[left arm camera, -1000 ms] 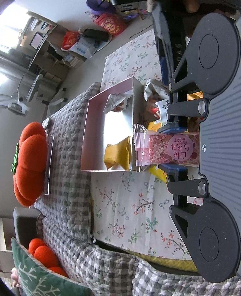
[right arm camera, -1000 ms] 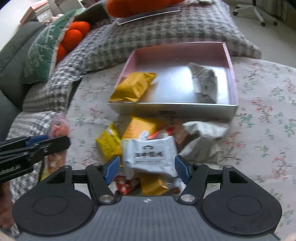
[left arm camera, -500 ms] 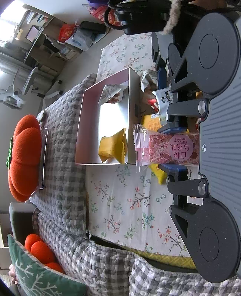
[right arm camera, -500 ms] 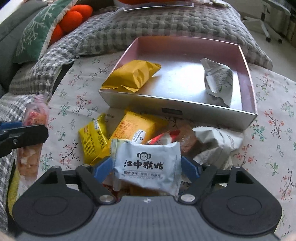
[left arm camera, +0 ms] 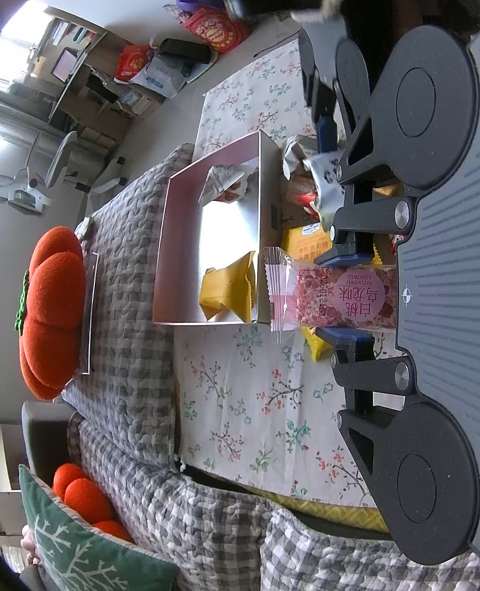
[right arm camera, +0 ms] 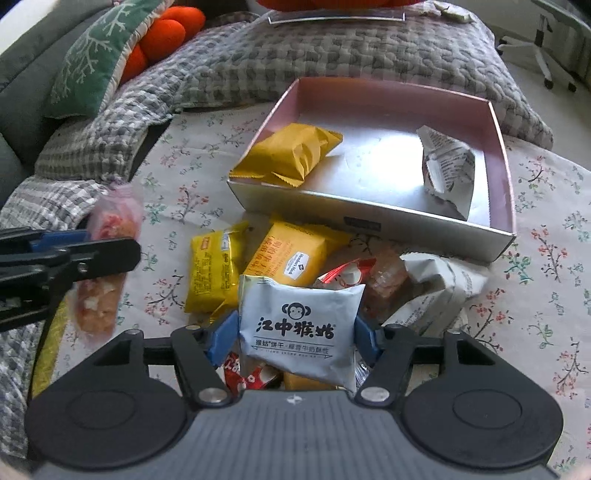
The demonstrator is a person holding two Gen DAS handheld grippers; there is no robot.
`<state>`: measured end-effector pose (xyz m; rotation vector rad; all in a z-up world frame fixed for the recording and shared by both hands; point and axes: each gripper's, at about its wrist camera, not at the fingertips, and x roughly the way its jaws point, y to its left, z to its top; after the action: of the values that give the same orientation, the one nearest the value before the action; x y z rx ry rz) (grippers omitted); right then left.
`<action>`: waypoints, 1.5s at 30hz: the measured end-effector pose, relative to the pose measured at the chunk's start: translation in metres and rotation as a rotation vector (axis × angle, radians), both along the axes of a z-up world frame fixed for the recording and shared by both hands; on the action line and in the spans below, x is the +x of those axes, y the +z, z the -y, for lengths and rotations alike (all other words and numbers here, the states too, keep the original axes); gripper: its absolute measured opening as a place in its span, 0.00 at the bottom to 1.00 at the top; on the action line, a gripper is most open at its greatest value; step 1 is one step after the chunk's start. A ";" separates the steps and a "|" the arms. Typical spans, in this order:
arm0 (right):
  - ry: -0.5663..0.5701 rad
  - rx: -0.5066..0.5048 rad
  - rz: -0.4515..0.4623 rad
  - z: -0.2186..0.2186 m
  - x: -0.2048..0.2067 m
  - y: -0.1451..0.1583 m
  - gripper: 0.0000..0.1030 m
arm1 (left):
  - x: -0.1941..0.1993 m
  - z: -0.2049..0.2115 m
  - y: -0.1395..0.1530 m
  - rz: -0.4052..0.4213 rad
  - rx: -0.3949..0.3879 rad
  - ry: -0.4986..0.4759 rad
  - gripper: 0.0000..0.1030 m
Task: Organize snacks
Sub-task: 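Carry the pink bag and white packet over the pink box with both tools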
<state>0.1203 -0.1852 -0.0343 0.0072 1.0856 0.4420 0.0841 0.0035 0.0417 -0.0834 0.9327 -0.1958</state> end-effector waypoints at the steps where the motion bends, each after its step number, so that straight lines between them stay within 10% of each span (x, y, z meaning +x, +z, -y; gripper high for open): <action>1: 0.001 0.004 0.007 0.002 -0.001 0.004 0.60 | 0.000 0.000 0.000 0.001 0.002 -0.001 0.29; 30: -0.075 0.078 0.109 0.022 -0.001 0.033 0.60 | 0.004 0.007 0.000 0.023 0.015 0.004 0.29; 45: -0.213 0.178 0.146 0.052 0.019 0.043 0.60 | 0.030 -0.001 0.007 0.075 -0.132 0.047 0.29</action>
<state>0.1392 -0.2374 0.0086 0.2420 0.8881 0.3402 0.1143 0.0049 0.0487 -0.2182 0.8422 -0.2156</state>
